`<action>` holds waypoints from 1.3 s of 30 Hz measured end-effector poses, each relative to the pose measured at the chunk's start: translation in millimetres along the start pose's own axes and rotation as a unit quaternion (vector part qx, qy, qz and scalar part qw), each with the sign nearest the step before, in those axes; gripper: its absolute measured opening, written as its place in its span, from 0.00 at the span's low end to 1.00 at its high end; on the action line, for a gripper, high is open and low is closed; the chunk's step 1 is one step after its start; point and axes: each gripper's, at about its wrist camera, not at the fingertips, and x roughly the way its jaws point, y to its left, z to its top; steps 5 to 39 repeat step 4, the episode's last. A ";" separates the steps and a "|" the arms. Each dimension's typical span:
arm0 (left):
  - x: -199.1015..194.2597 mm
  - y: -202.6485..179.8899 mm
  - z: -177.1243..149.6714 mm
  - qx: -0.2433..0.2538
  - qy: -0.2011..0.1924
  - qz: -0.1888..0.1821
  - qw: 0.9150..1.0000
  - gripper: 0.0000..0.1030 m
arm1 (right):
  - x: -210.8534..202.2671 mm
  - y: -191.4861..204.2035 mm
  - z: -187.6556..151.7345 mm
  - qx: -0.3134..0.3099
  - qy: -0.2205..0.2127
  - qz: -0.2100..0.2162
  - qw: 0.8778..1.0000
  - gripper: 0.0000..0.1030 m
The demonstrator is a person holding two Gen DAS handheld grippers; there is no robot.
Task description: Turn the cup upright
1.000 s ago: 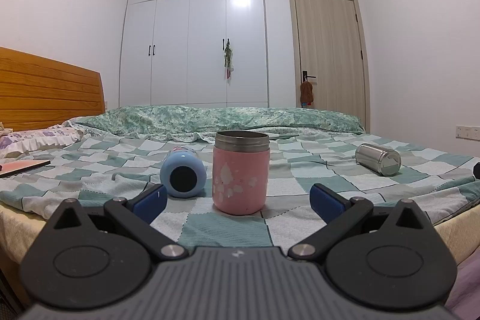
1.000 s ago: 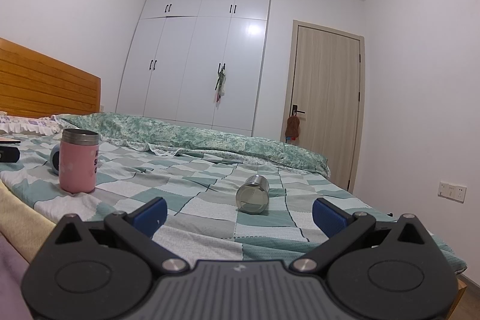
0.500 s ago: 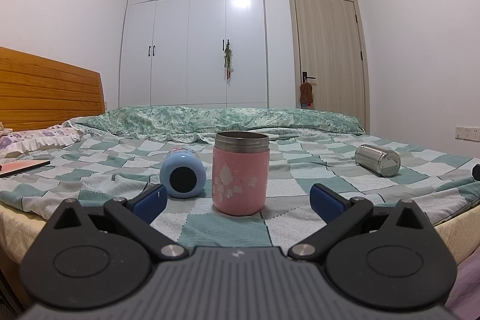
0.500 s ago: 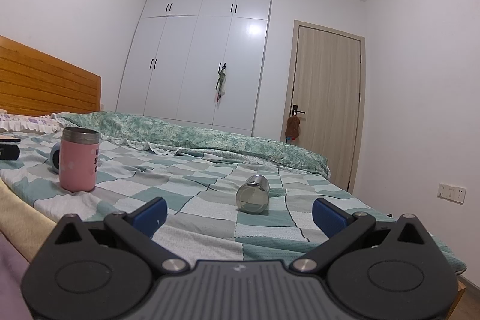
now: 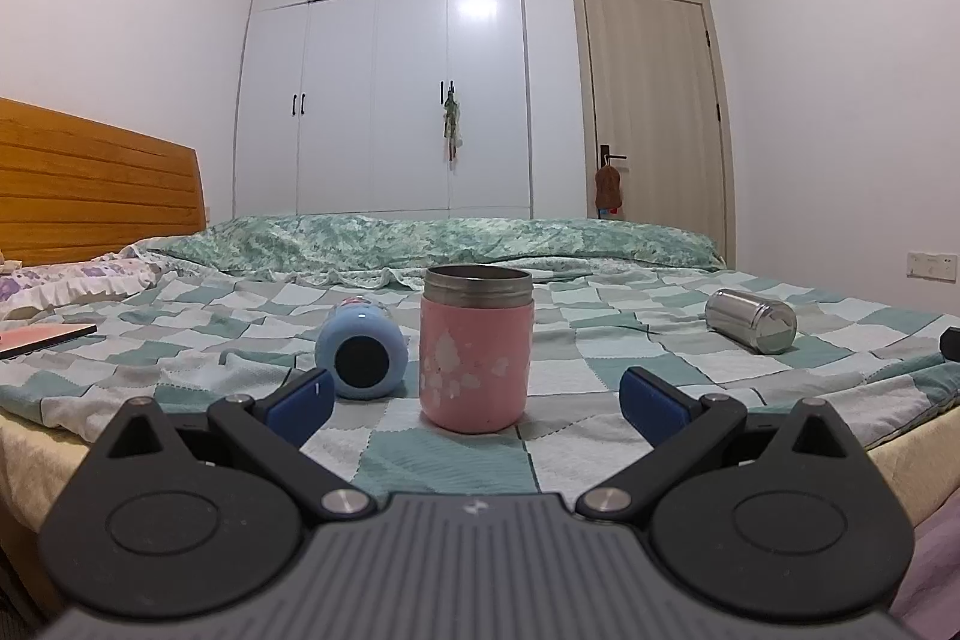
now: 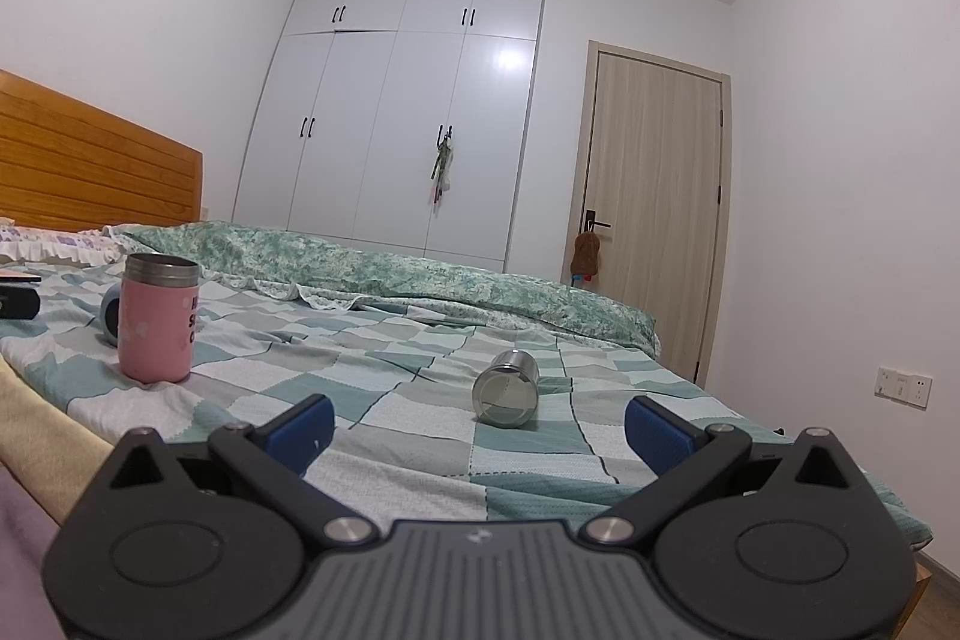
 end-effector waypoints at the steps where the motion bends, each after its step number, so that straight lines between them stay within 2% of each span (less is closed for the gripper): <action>1: 0.3 0.1 0.3 -0.002 0.000 -0.001 1.000 1.00 | 0.0 -0.3 -0.1 0.000 0.000 0.000 1.000 1.00; 39: 0.8 1.7 -0.3 -0.003 0.000 -0.002 1.000 1.00 | 0.0 0.3 0.1 0.000 0.000 0.000 1.000 1.00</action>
